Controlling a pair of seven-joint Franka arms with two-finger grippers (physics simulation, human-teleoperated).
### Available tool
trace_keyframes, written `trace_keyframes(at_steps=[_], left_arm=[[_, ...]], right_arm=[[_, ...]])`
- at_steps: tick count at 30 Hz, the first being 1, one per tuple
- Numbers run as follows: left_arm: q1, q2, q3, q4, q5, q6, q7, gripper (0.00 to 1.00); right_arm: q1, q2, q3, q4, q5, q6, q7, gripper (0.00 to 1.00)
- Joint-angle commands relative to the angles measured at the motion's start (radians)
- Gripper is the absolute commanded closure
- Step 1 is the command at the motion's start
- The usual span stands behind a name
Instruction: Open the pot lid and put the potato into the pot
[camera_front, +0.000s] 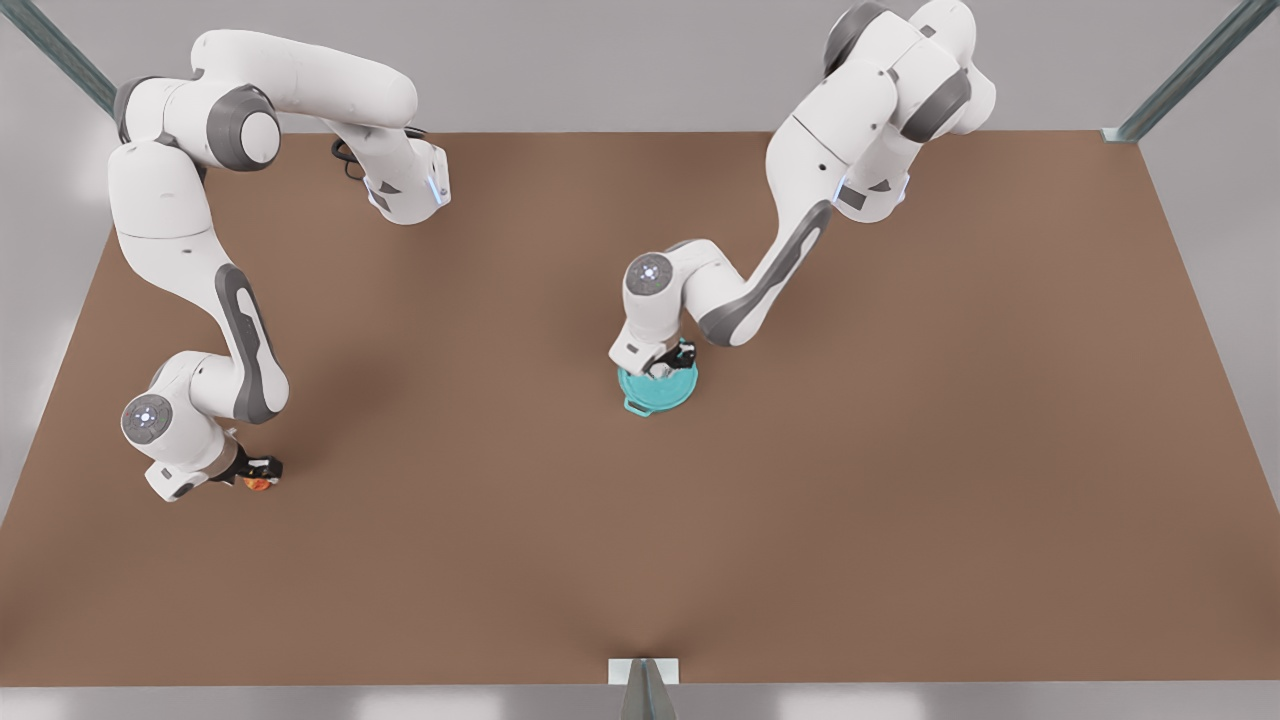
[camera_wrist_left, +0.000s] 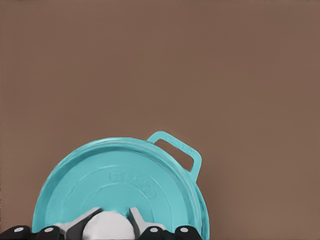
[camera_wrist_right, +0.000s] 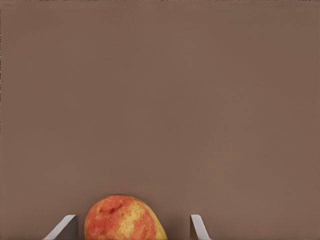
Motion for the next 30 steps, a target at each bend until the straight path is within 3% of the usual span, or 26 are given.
trace_keyframes(at_steps=[1,5,8,11,12,13,14,16,19,20,21,24,30], left_arm=[[0.001,-0.001,0.01,0.01,-0.011,0.003,-0.047,0.76],[0.063,0.029,0.082,0.162,-0.012,0.0,0.0,0.75],[0.196,0.235,0.085,0.366,-0.018,0.022,0.142,0.74],[0.205,0.351,0.119,0.404,-0.015,0.172,0.146,0.71],[0.208,0.348,0.122,0.404,-0.015,0.169,0.188,0.46],[0.219,0.338,0.122,0.403,-0.02,0.158,0.244,0.0],[0.236,0.319,0.117,0.403,-0.02,0.136,0.275,0.0],[0.287,0.207,0.074,0.407,-0.075,-0.119,0.451,0.0],[0.486,-0.116,0.065,0.413,-0.232,-0.7,1.004,0.0],[0.544,-0.323,0.071,0.211,-0.322,-0.652,1.013,0.0],[0.572,-0.532,0.072,-0.098,-0.371,-0.38,1.069,0.0],[0.571,-0.488,0.069,0.031,-0.334,-0.438,1.065,0.0],[0.597,-0.425,0.076,0.11,-0.35,-0.451,1.065,0.0]], right_arm=[[0.0,-0.001,0.001,0.0,0.003,0.012,-0.027,0.17],[0.0,0.005,0.005,0.0,0.004,0.012,-0.024,0.17],[0.0,0.014,0.005,-0.001,0.004,0.012,-0.024,0.17],[-0.005,0.013,0.007,-0.001,0.004,0.012,-0.024,0.18],[-0.006,0.013,0.007,-0.003,0.006,0.009,-0.025,0.19],[-0.008,0.011,0.007,-0.006,0.006,0.008,-0.025,0.2],[-0.008,0.01,0.007,-0.01,0.006,0.005,-0.025,0.21],[-0.008,0.002,0.007,-0.018,0.007,-0.001,-0.024,0.21],[-0.008,-0.007,0.008,-0.032,0.007,-0.003,-0.019,0.22],[-0.008,-0.007,0.008,-0.032,0.007,-0.003,-0.018,0.22],[-0.008,-0.007,0.008,-0.032,0.007,-0.003,-0.012,0.22],[-0.008,-0.007,0.008,-0.032,0.007,-0.003,-0.012,0.26],[-0.008,-0.016,0.008,-0.032,0.007,-0.007,-0.016,0.35]])
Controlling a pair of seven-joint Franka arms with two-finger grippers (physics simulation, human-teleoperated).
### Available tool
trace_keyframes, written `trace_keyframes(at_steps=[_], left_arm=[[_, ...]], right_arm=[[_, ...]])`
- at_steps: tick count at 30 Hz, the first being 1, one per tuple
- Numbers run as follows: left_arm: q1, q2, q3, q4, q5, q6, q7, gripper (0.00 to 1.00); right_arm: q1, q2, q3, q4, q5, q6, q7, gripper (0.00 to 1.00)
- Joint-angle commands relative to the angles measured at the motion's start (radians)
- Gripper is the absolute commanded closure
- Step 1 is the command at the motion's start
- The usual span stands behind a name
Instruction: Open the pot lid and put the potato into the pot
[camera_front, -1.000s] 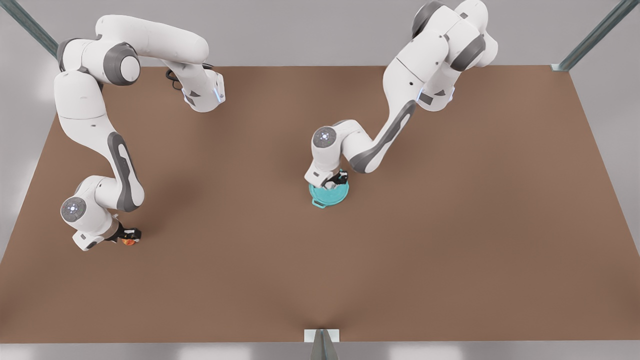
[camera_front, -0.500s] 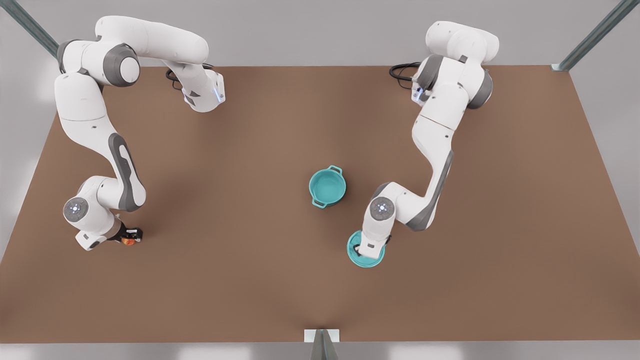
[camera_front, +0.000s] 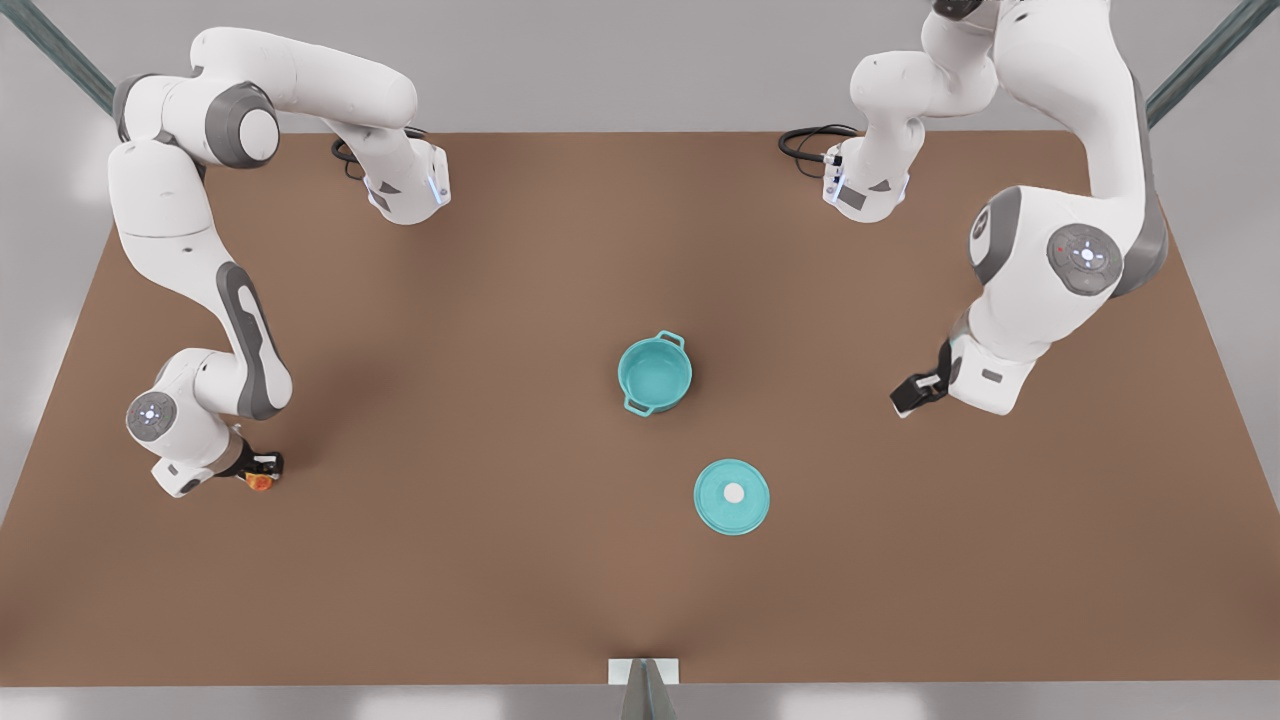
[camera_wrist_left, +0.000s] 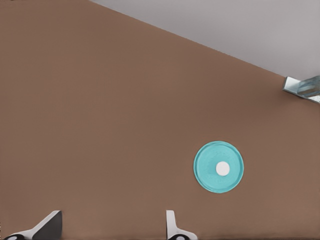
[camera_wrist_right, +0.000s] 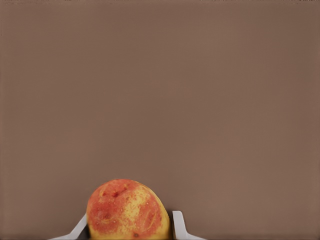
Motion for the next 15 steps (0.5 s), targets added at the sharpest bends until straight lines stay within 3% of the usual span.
trace_keyframes(at_steps=[1,15], left_arm=[[0.036,0.021,0.001,0.012,-0.042,-0.042,0.448,0.0],[0.065,0.049,-0.01,0.001,-0.049,-0.033,0.448,0.0]], right_arm=[[0.0,-0.003,0.0,0.0,0.002,-0.009,-0.007,0.36],[0.008,-0.013,0.0,0.008,0.003,-0.021,0.014,0.36]])
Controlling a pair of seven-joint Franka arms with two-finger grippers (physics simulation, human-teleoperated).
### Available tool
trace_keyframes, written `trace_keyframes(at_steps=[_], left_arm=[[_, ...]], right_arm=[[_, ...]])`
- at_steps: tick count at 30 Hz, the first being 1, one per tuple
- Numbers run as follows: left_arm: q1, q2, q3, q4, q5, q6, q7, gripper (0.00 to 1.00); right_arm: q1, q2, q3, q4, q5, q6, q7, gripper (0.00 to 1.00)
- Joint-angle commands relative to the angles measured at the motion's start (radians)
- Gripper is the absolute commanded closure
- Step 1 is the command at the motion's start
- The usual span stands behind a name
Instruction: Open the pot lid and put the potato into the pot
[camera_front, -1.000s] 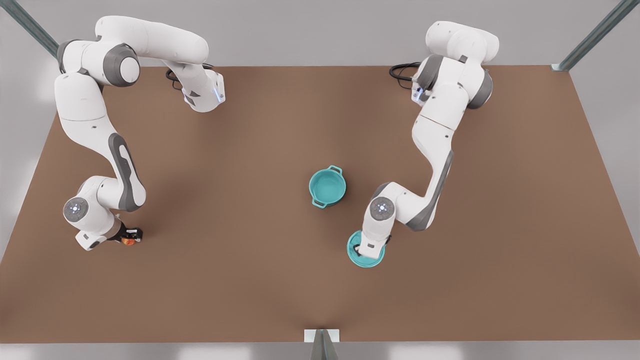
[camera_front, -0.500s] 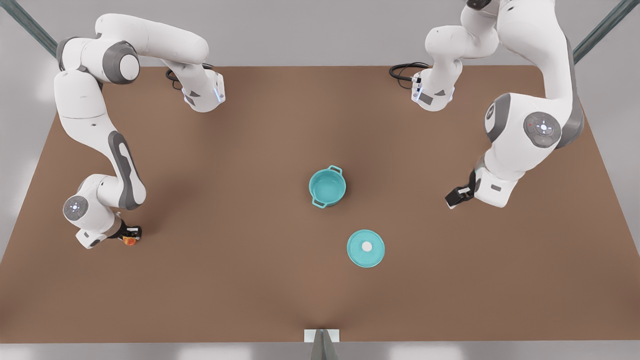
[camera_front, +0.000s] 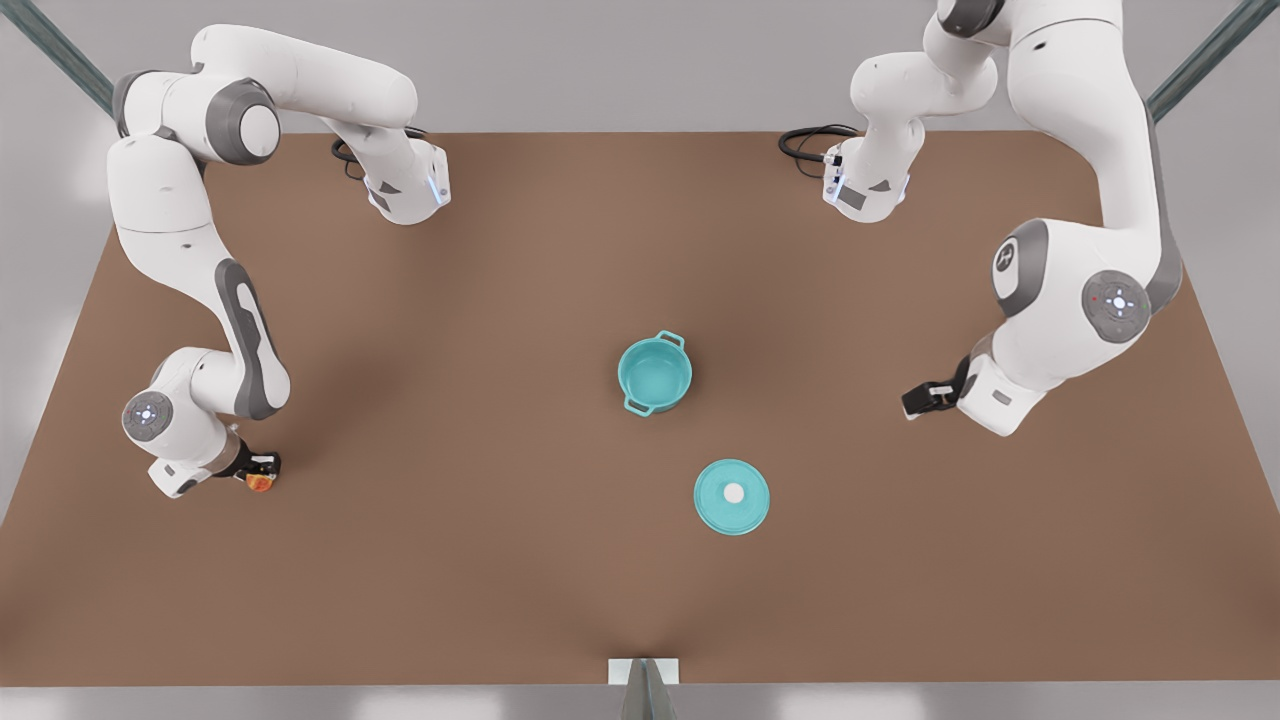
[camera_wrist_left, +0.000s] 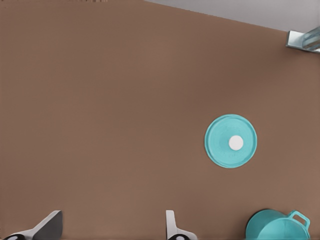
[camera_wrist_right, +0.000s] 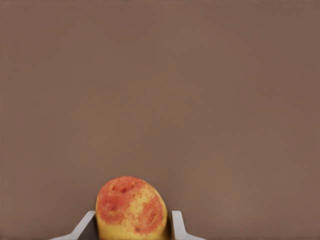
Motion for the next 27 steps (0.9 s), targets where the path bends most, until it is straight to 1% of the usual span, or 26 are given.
trace_keyframes(at_steps=[1,3,11,12,13,18,25,27], left_arm=[[0.0,0.002,0.0,0.002,0.002,0.004,0.194,0.0],[-0.001,0.007,0.0,0.002,0.003,0.004,0.192,0.0],[-0.006,0.008,0.0,0.002,0.003,0.004,0.189,0.0],[-0.006,0.018,0.0,0.002,0.003,0.006,0.189,0.0],[-0.006,0.018,0.0,0.002,0.003,0.006,0.189,0.0],[-0.007,0.008,-0.002,0.006,0.005,-0.002,0.189,0.0],[-0.007,0.002,-0.002,0.005,0.008,-0.006,0.189,0.0],[-0.007,0.002,-0.002,0.005,0.009,-0.006,0.189,0.0]], right_arm=[[0.001,0.001,0.0,0.001,0.002,0.003,0.01,0.36],[0.001,0.003,0.0,0.001,0.002,0.009,0.01,0.34],[0.001,0.024,0.002,0.0,-0.001,0.026,0.011,0.33],[0.001,0.024,0.002,0.0,-0.001,0.026,0.013,0.36],[0.001,0.024,0.002,0.0,0.0,0.026,0.011,0.42],[0.001,0.021,0.002,-0.002,0.0,0.016,0.01,0.44],[0.001,0.009,0.0,-0.002,0.002,0.011,0.01,0.44],[0.002,-0.016,0.011,-0.002,0.008,-0.026,0.014,0.43]])
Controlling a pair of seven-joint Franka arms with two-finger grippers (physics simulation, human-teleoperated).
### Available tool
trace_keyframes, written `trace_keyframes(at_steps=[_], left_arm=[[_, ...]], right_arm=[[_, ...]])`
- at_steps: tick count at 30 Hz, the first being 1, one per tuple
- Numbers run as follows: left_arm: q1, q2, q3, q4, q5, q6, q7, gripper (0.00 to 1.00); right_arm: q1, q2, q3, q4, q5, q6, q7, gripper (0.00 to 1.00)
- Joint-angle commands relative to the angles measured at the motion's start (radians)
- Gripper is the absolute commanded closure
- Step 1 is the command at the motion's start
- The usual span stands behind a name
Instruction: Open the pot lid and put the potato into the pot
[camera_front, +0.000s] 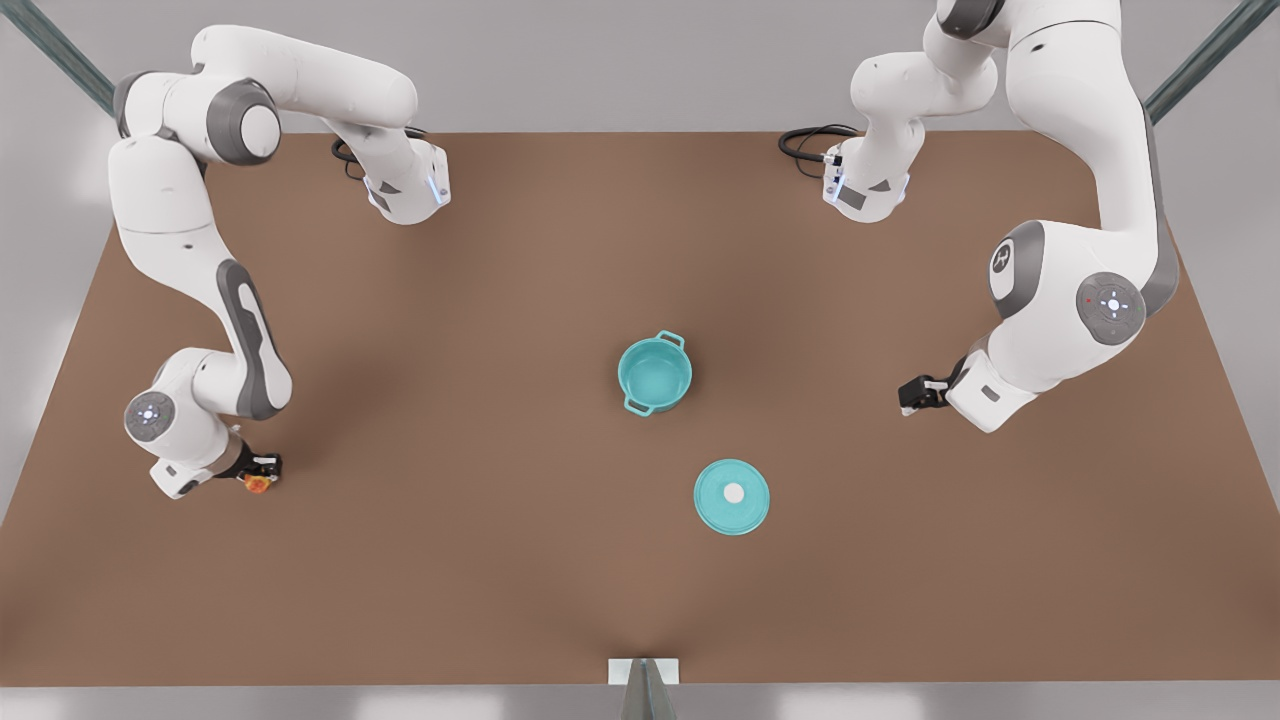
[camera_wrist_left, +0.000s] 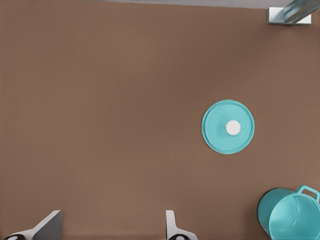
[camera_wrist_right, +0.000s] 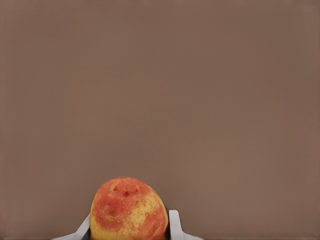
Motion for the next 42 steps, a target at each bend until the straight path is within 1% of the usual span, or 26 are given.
trace_keyframes(at_steps=[1,6,8,10,12,18,21,22,25,27,30,31,36,40,42], left_arm=[[-0.001,-0.001,-0.001,0.0,0.024,-0.004,0.041,0.0],[0.0,-0.001,0.0,-0.004,0.026,-0.004,0.041,0.0],[0.0,-0.004,0.002,0.0,0.026,-0.004,0.052,0.0],[0.017,-0.023,0.013,0.0,0.015,-0.005,0.154,0.0],[0.02,-0.038,0.009,-0.01,0.013,-0.007,0.154,0.0],[0.018,-0.027,0.005,-0.01,0.023,-0.004,0.154,0.0],[0.018,-0.026,0.005,-0.01,0.024,-0.004,0.154,0.0],[0.018,-0.026,0.005,-0.01,0.024,-0.004,0.154,0.0],[0.018,-0.024,0.005,-0.01,0.024,-0.004,0.154,0.0],[0.018,-0.024,0.005,-0.01,0.024,-0.004,0.154,0.0],[0.018,-0.024,0.003,-0.01,0.026,-0.004,0.154,0.0],[0.018,-0.024,0.003,-0.01,0.026,-0.004,0.154,0.0],[0.018,-0.024,0.003,-0.009,0.026,-0.004,0.154,0.0],[0.018,-0.024,0.003,-0.009,0.026,-0.004,0.154,0.0],[0.018,-0.026,0.003,-0.009,0.026,-0.004,0.154,0.0]], right_arm=[[0.002,-0.018,0.012,0.002,0.002,-0.049,0.034,0.43],[0.072,-0.09,0.026,0.013,0.007,-0.177,0.166,0.43],[0.128,-0.122,0.026,0.014,0.007,-0.233,0.251,0.43],[0.195,-0.155,0.03,0.023,0.061,-0.295,0.343,0.43],[0.232,-0.187,0.043,0.025,0.09,-0.338,0.426,0.43],[0.486,-0.21,0.044,0.106,0.16,-0.473,0.813,0.43],[0.582,-0.208,0.043,0.137,0.163,-0.506,0.949,0.43],[0.614,-0.207,0.046,0.138,0.208,-0.506,0.965,0.43],[0.723,-0.185,0.046,0.16,0.22,-0.506,1.086,0.44],[0.786,-0.171,0.046,0.166,0.265,-0.506,1.115,0.43],[0.85,-0.159,0.046,0.166,0.269,-0.506,1.153,0.43],[0.875,-0.147,0.047,0.166,0.308,-0.505,1.154,0.44],[0.956,-0.063,0.047,0.203,0.309,-0.494,1.187,0.43],[1.008,0.054,0.047,0.35,0.308,-0.493,1.255,0.43],[1.034,0.08,0.046,0.422,0.314,-0.493,1.293,0.43]])
